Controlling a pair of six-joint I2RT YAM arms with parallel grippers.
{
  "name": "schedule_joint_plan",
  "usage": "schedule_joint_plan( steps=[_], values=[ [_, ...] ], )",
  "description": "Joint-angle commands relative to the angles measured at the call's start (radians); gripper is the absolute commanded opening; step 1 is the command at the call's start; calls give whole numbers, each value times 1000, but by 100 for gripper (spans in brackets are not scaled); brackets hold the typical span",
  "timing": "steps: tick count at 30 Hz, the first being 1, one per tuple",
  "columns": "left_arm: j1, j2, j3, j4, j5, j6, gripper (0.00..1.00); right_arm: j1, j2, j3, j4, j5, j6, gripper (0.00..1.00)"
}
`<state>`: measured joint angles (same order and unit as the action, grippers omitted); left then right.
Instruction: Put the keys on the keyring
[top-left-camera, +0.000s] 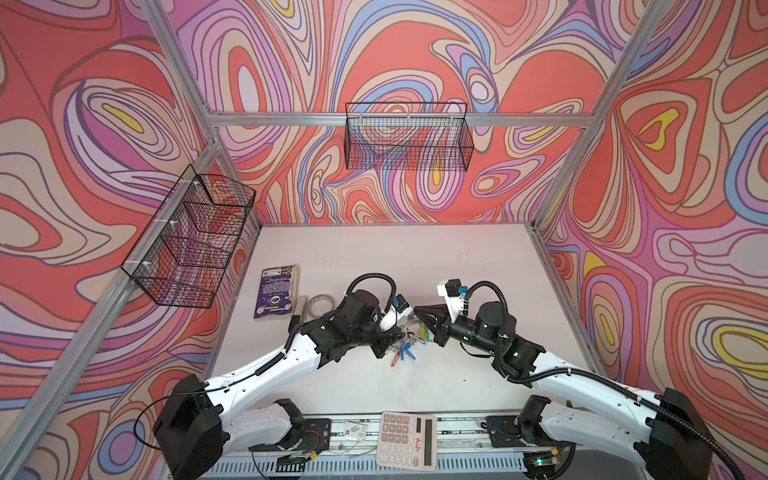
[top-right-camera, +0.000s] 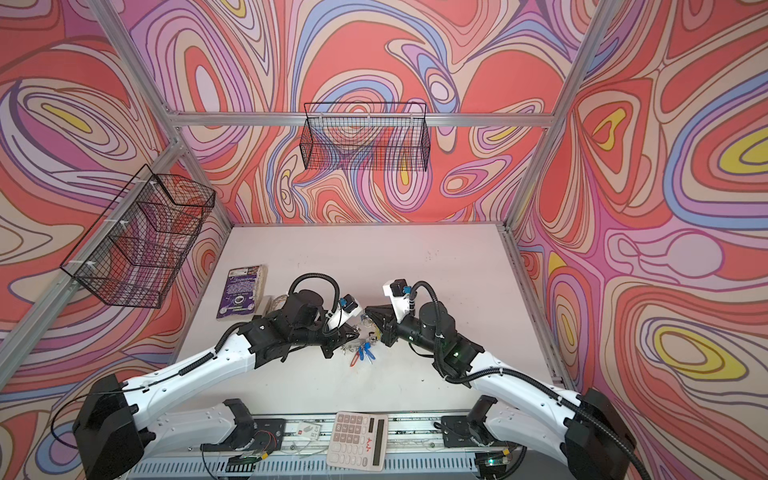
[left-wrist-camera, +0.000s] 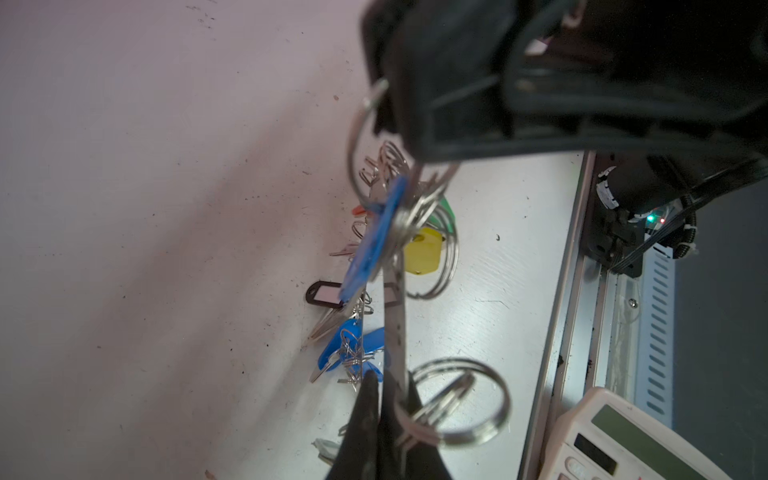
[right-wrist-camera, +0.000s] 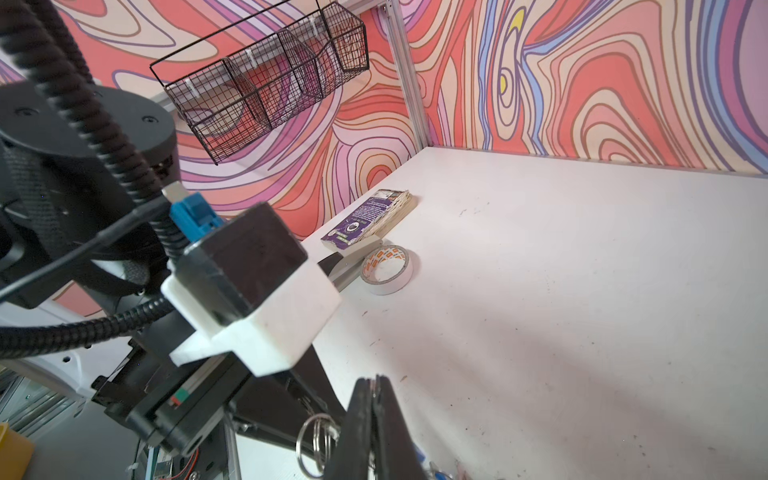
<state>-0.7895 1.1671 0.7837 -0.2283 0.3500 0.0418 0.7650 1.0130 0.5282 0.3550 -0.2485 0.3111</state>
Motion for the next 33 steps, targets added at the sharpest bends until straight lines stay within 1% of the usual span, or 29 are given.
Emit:
schedule_joint_plan(
  steps=[1, 6, 8, 10, 12, 15, 19, 21, 22, 24, 26, 28, 33],
  values=[
    [-4, -53, 11, 35, -48, -38, 0, -5, -26, -9, 64, 44, 12, 0],
    [-5, -89, 42, -29, -88, -10, 0, -6, -60, -37, 69, 71, 29, 0],
    [-5, -85, 86, -117, -123, 20, 0, -4, -83, -65, 86, 83, 46, 1],
    [-5, -75, 132, -192, -142, 64, 0, -5, -116, -117, 128, 96, 72, 7],
    [-4, -67, 164, -231, -137, 96, 0, -4, -139, -171, 185, 105, 107, 17],
    [-8, -59, 207, -281, -138, 135, 0, -4, -164, -227, 236, 113, 145, 24],
    [-25, -59, 252, -324, -184, 201, 0, -4, -211, -229, 190, 176, 140, 33],
    [-58, -52, 286, -358, -225, 249, 0, -4, -229, -204, 130, 226, 119, 37],
    [-73, -46, 302, -370, -250, 267, 0, -5, -238, -196, 108, 252, 113, 41],
    [-83, -42, 313, -375, -300, 277, 0, -5, -247, -180, 89, 274, 94, 47],
    [-84, -43, 309, -359, -322, 272, 0, -5, -234, -148, 56, 268, 81, 48],
    [-83, -53, 293, -323, -308, 254, 0, -5, -214, -115, 25, 233, 70, 48],
    [-85, -81, 222, -190, -294, 216, 0, -5, -156, -28, -53, 73, 67, 48]
  ],
)
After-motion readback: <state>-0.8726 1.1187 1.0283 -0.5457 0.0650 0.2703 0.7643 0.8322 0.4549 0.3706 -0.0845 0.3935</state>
